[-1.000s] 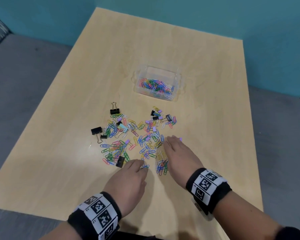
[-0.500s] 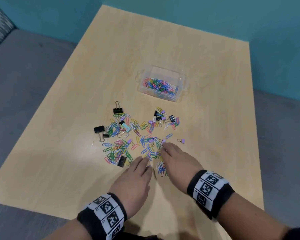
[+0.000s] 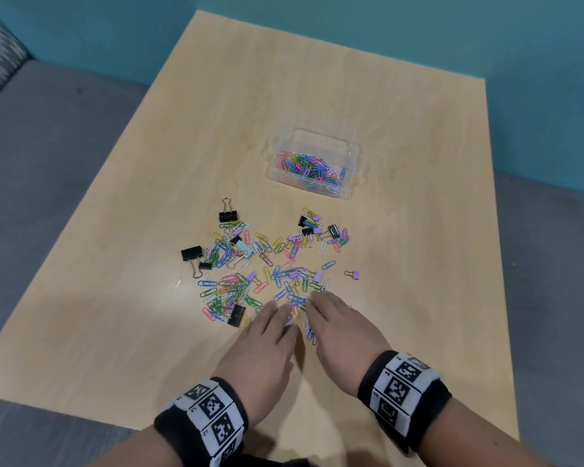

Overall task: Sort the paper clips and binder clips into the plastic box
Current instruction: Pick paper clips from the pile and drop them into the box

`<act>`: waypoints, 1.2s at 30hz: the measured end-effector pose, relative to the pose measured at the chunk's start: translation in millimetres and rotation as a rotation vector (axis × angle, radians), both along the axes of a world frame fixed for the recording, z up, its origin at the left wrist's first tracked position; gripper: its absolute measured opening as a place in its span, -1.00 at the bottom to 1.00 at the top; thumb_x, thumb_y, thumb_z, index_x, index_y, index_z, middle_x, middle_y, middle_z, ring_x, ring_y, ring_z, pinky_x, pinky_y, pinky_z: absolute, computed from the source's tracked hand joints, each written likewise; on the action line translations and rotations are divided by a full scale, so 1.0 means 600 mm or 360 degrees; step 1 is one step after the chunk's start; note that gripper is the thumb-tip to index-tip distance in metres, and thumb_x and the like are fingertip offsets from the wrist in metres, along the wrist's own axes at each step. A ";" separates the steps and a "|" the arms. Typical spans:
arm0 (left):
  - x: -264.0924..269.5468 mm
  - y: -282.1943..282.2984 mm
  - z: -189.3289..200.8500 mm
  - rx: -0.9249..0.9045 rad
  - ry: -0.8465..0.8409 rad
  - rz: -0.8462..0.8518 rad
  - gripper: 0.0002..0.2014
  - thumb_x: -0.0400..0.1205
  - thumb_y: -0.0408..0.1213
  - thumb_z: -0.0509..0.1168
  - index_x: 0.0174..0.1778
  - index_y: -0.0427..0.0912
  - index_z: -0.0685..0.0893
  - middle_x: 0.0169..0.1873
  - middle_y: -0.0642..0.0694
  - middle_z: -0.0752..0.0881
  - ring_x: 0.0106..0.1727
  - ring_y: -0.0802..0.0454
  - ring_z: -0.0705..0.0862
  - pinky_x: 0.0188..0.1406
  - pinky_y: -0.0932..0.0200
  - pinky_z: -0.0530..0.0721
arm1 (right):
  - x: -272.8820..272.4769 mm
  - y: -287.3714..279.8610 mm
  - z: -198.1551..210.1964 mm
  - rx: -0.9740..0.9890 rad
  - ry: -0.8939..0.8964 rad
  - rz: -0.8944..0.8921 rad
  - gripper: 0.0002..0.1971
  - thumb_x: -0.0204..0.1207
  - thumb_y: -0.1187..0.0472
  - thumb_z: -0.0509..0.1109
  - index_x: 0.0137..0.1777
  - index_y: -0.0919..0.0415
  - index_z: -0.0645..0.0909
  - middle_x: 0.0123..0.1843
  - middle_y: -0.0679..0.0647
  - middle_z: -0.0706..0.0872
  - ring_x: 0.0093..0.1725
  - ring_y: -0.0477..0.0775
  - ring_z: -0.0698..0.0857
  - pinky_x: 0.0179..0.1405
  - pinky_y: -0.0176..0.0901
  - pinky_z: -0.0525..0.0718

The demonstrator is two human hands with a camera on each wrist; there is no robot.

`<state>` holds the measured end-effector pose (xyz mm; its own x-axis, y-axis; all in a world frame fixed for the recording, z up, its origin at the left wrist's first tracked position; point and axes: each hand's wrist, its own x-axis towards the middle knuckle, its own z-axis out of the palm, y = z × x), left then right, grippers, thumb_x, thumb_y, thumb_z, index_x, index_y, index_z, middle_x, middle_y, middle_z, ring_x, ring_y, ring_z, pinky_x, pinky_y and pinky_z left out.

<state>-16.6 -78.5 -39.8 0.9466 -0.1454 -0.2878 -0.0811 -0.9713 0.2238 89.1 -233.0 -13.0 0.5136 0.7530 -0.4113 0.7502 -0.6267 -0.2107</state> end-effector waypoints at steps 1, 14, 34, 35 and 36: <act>0.000 0.000 0.001 0.0016 0.0008 0.0027 -0.44 0.48 -0.10 0.24 0.41 -0.24 0.48 0.51 -0.31 0.39 0.56 -0.39 0.26 0.42 -0.25 0.44 | 0.001 0.001 0.003 -0.0018 -0.0006 0.0004 -0.44 0.43 0.20 0.10 0.45 0.36 0.43 0.43 0.30 0.51 0.43 0.36 0.49 0.29 0.19 0.59; 0.004 0.005 -0.001 -0.0077 -0.0055 0.0056 -0.46 0.46 -0.07 0.24 0.38 -0.15 0.50 0.50 -0.24 0.42 0.58 -0.25 0.29 0.41 -0.16 0.47 | 0.024 0.013 0.035 -0.0116 0.0006 -0.0153 -0.49 0.46 0.27 0.23 0.44 0.26 0.34 0.36 0.20 0.49 0.33 0.29 0.47 0.12 0.08 0.58; 0.009 0.014 -0.002 0.0040 -0.0008 0.0124 -0.48 0.57 -0.09 0.14 0.46 -0.17 0.38 0.59 -0.28 0.21 0.64 -0.34 0.06 0.49 -0.24 0.31 | 0.004 -0.019 0.025 0.0057 -0.0143 -0.0124 -0.40 0.30 0.25 0.07 0.38 0.36 0.49 0.34 0.28 0.59 0.38 0.32 0.56 0.38 0.07 0.55; 0.012 0.011 -0.001 0.0039 0.0007 0.0118 -0.47 0.55 -0.08 0.17 0.45 -0.18 0.39 0.58 -0.29 0.25 0.62 -0.36 0.11 0.46 -0.24 0.36 | 0.000 -0.012 0.020 0.0064 -0.0121 -0.0094 -0.38 0.31 0.25 0.04 0.41 0.38 0.47 0.38 0.30 0.56 0.42 0.32 0.52 0.41 0.09 0.52; 0.014 0.007 -0.001 0.0029 0.0009 0.0091 -0.46 0.54 -0.09 0.20 0.44 -0.20 0.41 0.56 -0.30 0.31 0.60 -0.37 0.18 0.44 -0.24 0.41 | -0.004 -0.006 0.014 0.0064 -0.0098 -0.0070 -0.37 0.32 0.26 0.03 0.43 0.38 0.44 0.42 0.32 0.53 0.45 0.33 0.48 0.40 0.12 0.52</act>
